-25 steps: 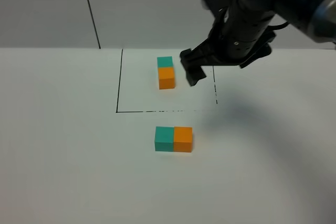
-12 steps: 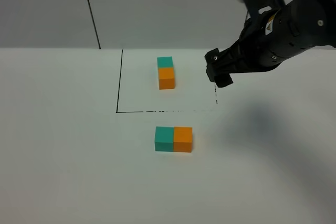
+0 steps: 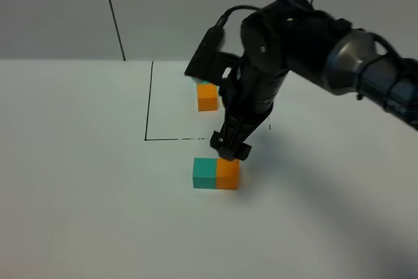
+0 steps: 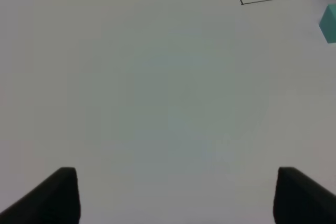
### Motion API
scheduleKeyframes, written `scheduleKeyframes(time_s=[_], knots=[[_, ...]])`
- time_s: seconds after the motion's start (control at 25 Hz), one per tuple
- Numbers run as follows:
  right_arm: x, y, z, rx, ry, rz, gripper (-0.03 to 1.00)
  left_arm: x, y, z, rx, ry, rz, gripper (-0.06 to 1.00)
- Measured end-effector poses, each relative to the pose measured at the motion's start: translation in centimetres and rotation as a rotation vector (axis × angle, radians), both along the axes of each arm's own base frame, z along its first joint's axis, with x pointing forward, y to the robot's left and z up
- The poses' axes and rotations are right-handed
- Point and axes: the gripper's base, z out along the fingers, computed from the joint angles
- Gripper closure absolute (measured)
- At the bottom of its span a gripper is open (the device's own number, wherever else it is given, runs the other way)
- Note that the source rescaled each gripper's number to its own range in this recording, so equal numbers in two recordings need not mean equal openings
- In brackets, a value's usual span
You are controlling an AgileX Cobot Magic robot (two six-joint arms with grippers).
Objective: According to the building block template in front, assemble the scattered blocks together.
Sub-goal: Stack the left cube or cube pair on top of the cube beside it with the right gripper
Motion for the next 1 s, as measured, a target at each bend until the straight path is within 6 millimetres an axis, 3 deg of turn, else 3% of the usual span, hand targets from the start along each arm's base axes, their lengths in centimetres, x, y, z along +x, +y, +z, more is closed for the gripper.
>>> scheduleKeyframes(time_s=[0.2,0.44,0.64,1.0], knots=[[1.5,2.4,-4.0,-0.009,0.081,0.057,-0.03,0.0,0.0,0.0,0.0,0.0,0.0,0.3],[2.0,3.4,-7.7,-0.055,0.134,0.099,-0.03,0.0,0.0,0.0,0.0,0.0,0.0,0.3],[2.1,3.5,-9.5,-0.083,0.162,0.11,-0.03,0.0,0.0,0.0,0.0,0.0,0.0,0.3],[2.1,4.0,-11.0,-0.127,0.145,0.139,0.01,0.0,0.0,0.0,0.0,0.0,0.0,0.3]])
